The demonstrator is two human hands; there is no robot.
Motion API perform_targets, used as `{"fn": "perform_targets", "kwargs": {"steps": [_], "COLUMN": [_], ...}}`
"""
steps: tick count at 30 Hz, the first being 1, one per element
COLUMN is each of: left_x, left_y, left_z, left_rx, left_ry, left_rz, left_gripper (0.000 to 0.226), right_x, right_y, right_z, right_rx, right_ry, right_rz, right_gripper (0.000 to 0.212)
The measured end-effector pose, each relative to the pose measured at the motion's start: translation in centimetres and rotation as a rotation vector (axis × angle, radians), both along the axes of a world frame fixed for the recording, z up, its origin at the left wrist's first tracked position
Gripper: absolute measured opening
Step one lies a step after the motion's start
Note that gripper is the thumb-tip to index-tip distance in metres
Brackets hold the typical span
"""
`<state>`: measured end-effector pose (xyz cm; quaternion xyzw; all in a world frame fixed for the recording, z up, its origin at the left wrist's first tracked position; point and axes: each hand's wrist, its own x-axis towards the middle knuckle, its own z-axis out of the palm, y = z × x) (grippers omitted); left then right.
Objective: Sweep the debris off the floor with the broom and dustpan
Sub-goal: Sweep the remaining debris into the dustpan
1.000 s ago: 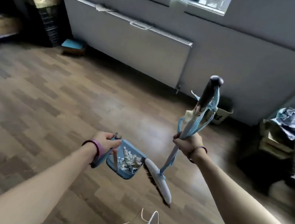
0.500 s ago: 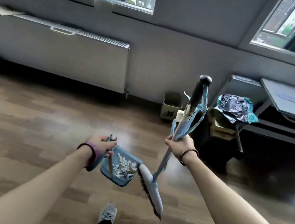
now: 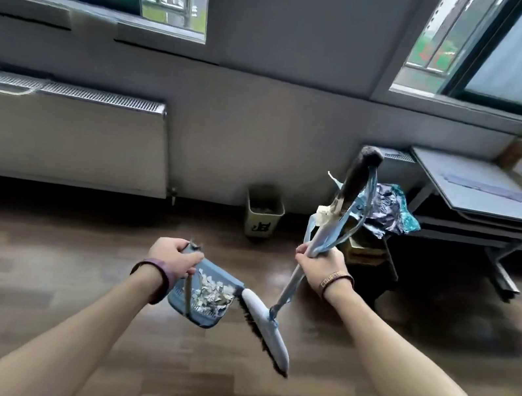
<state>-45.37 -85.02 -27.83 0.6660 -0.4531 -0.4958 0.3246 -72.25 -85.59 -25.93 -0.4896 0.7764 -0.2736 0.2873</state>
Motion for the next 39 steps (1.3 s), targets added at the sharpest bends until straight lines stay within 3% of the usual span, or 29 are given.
{"fn": "perform_targets", "kwargs": {"steps": [9,11,14,22,26,32,35,39], "left_x": [-2.8,-3.8,-5.3,-11.7,-13.2,-14.7,-15.2,-15.9], "left_y": [-13.7,-17.3,-24.0,-36.5,-42.0,-49.6,-54.0,-59.4], "left_z": [0.8,0.7,-1.1,0.9,1.3,0.8,-0.3,-1.5], "left_rx": [-0.05,-0.064,-0.053,-0.081,-0.075,-0.084,-0.093,-0.125], "left_ry": [-0.086,-0.122,-0.175,-0.353,-0.371,-0.45,-0.524,-0.612], "left_rz": [-0.041,-0.017,-0.01,0.027,0.014,-0.083,-0.172,-0.346], "left_gripper": [0.012,0.011,0.027,0.013,0.026,0.015,0.019,0.008], "right_x": [-3.6,-5.0,-7.5,-13.6,-15.1,-15.9,-16.2,-16.8], "right_y": [-13.3,-17.1,-23.3,-37.4,-42.9,-50.3,-53.7,-57.9], "right_z": [0.7,0.6,0.2,0.3,0.6,-0.1,-0.9,-1.2], "right_rx": [-0.09,-0.097,-0.093,-0.064,-0.061,-0.037,-0.01,0.039], "right_ry": [-0.011,-0.031,-0.041,-0.096,-0.085,-0.061,-0.03,0.017], "right_rz": [-0.024,-0.022,-0.022,-0.04,-0.052,-0.098,-0.126,-0.189], "right_gripper": [0.022,0.021,0.016,0.012,0.005,0.014,0.006,0.022]}}
